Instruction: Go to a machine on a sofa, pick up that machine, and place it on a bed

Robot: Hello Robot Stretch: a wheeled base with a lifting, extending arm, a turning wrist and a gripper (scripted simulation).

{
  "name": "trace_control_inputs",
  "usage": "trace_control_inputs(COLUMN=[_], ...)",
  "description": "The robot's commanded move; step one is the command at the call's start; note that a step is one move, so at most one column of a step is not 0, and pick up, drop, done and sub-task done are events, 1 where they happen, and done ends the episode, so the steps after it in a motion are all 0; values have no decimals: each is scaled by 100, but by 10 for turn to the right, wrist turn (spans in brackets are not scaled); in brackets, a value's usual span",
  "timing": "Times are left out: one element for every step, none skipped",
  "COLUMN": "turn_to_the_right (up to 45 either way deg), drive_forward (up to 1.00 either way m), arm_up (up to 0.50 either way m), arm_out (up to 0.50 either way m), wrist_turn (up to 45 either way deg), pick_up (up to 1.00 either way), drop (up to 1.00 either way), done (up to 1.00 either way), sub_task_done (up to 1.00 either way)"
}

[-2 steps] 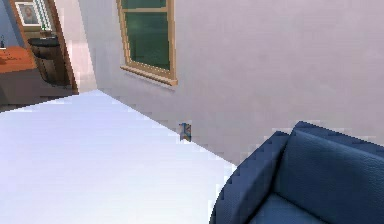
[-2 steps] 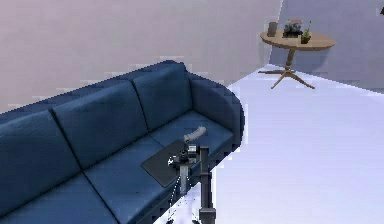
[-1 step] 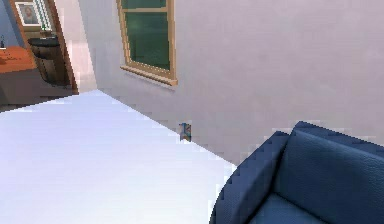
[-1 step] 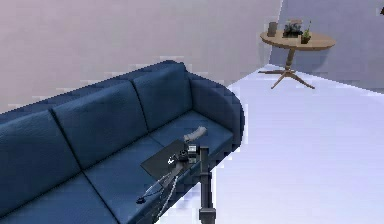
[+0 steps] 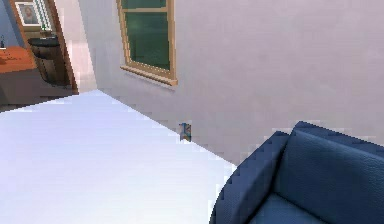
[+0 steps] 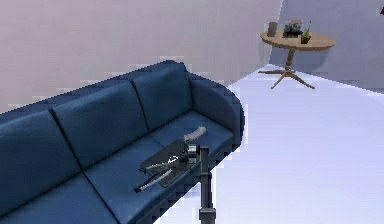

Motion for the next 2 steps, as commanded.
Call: trace_control_inputs(turn_to_the_right=[0, 0], drive_forward=[0, 0], arm_up=[0, -30], arm_out=[0, 0], wrist_turn=[450, 0], pick_up=[0, 0], drop=[0, 0], done=[0, 0], sub_task_done=[0, 0])
